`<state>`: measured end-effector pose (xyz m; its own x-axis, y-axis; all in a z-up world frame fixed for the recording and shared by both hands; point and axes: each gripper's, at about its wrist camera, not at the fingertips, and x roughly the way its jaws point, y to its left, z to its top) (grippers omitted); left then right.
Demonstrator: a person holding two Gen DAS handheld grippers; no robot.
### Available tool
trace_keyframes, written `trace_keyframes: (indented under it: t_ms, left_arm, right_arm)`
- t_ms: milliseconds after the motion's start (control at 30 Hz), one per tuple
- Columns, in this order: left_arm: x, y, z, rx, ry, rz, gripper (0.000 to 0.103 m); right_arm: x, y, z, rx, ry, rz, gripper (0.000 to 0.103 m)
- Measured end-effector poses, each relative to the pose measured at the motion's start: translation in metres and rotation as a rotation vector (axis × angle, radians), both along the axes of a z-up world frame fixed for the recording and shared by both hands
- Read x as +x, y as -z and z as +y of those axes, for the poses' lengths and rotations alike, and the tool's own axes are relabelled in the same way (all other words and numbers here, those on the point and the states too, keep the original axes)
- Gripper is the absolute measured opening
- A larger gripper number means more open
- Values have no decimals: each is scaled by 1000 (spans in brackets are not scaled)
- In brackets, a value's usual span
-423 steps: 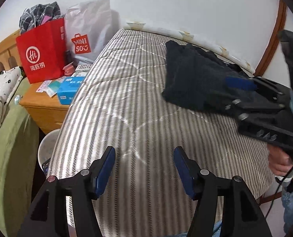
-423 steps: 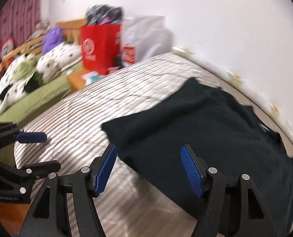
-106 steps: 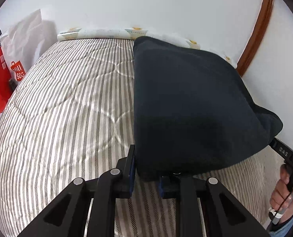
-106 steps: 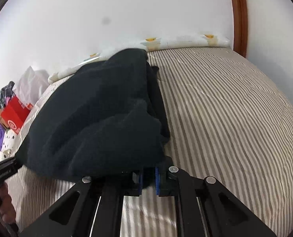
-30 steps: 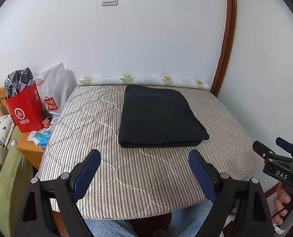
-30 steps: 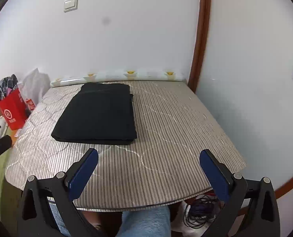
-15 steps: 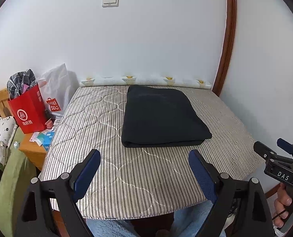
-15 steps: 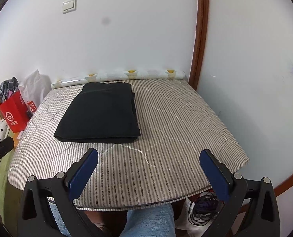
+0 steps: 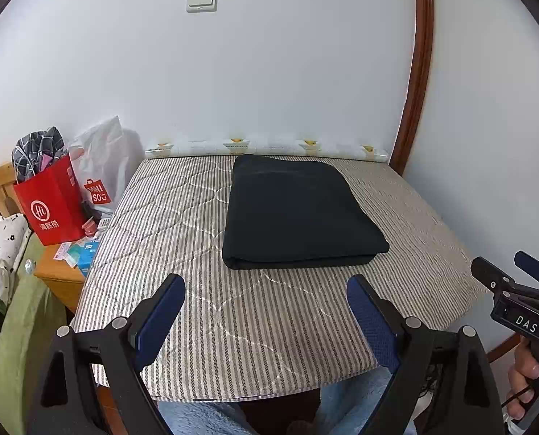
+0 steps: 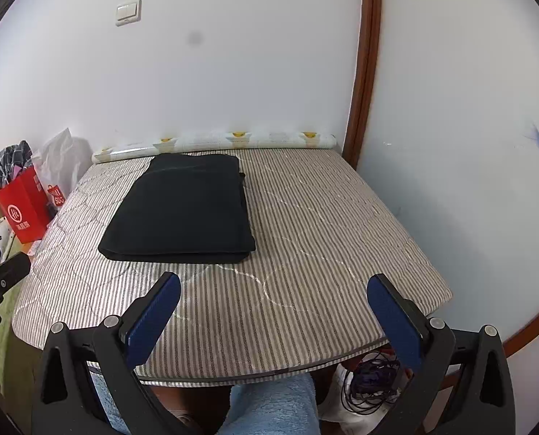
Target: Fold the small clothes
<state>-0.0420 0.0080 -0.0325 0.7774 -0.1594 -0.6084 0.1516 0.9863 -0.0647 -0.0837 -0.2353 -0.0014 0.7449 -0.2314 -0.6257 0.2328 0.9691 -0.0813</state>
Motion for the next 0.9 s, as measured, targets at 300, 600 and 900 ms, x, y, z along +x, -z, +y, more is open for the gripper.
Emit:
trace_keyframes:
  t_ms: [300, 600, 900]
  left_arm:
    - [0, 0, -2, 7, -2, 0, 90]
    - [-1, 0, -4, 7, 2, -1, 90]
    - [0, 1, -2, 6, 4, -1, 90]
  right_arm:
    - [-2, -1, 1, 5, 7, -4, 101]
    - [-3, -1, -4, 10, 17, -6, 101]
    - [-4, -1, -2, 5, 16, -7, 101]
